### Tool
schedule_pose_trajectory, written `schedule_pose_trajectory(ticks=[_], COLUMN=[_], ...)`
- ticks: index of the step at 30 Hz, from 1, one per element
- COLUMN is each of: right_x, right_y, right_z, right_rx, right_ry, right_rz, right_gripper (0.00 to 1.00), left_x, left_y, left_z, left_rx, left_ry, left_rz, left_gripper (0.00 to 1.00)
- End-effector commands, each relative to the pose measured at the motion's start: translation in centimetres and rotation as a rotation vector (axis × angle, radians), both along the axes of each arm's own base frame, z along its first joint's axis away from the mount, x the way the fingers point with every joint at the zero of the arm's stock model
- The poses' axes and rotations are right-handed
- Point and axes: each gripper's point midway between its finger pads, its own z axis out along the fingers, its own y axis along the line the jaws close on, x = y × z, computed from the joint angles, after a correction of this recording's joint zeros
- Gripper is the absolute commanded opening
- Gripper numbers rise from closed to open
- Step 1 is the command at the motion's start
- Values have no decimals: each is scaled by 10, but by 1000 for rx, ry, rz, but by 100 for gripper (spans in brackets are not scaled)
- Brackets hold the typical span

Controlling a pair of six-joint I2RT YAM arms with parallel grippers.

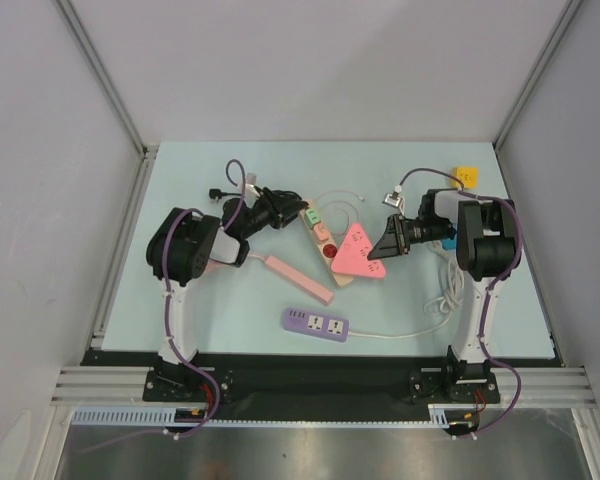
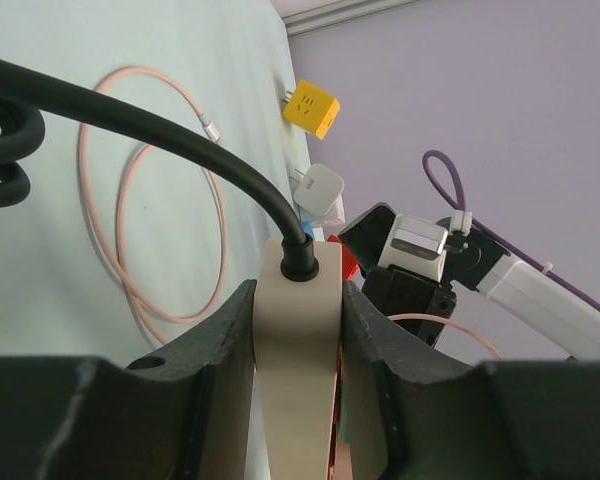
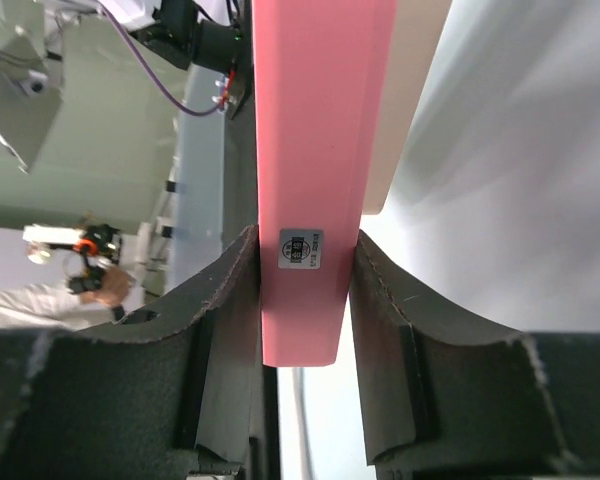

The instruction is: Pull the plug off the socket

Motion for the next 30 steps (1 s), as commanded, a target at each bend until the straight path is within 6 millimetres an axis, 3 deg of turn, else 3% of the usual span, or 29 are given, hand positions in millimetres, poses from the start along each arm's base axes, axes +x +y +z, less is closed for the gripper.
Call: schedule_pose_trajectory(ticks=[1,7,9,11,12,15,21,29,30], right_x=[2,-2,-5,-7,-9,-12,-14,-7,-6], right_y=[7,7,10,13,16,21,21,9,8], right_z=[61,72,74,72,70,66,61,59,60], right_rx=[147,150,144,140,139,138,132,117,115], right_ry=[-59,-110,-118,-116,-112,-104,-95,-107,-113], right_rz=[-67,-62,-46,-34,-21,-3,2,-25,-28], right_gripper=[0,0,0,15,32,54,75,88,100], left_x=[-12,-12,-12,-12,-12,-15,-25,-33,-34], left_y=[2,2,1,1,0,0,1,1,1], left_z=[109,108,108,107,108,112,128,147,154], left_rx=[-135,-99,-95,-94,-96,-110,-146,-179,-184], left_ry=[-498,-498,-498,-498,-500,-514,-564,-592,-607], left_rz=[-2,-1,-4,-3,-5,-13,-41,-78,-80], left_gripper=[34,26,18,7,3,0,0,0,0])
